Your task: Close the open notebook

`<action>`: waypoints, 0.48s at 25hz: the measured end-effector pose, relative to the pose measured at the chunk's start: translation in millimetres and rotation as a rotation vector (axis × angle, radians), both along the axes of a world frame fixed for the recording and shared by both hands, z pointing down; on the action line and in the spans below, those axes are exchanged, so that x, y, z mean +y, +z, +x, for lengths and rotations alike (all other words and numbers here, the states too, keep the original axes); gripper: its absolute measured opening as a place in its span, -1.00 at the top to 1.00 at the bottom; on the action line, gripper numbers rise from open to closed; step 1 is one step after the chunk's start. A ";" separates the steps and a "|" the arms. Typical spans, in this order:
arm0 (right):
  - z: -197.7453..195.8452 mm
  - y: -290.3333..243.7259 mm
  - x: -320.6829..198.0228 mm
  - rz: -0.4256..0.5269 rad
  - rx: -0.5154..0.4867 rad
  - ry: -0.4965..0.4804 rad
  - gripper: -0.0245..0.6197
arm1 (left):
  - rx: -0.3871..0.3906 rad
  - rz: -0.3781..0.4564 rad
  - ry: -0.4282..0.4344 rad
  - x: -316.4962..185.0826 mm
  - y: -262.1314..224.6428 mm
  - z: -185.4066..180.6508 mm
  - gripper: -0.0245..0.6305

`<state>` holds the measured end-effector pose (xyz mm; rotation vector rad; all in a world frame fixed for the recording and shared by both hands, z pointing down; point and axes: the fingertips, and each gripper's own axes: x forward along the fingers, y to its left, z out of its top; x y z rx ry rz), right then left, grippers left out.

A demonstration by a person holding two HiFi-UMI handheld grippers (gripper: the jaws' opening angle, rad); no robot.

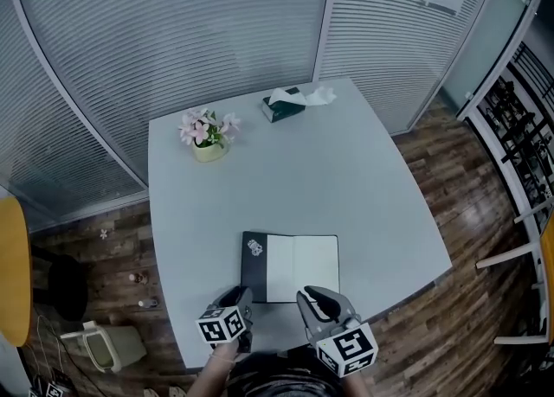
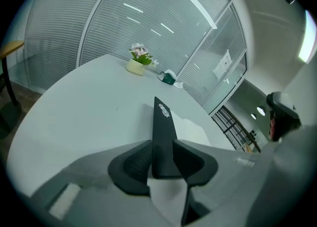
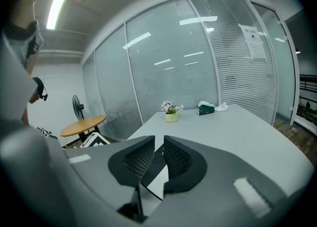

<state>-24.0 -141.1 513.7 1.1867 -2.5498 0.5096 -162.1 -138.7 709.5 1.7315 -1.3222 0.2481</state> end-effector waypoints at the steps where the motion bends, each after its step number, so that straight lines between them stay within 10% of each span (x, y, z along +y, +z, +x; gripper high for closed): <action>1: 0.2 -1.0 0.1 -0.002 -0.010 -0.001 0.75 | 0.017 0.005 -0.003 0.1 -4.8 1.2 0.51; 12: 5.0 -11.3 0.8 0.004 -0.047 0.000 0.75 | 0.072 0.096 0.070 -1.3 -48.3 25.2 0.51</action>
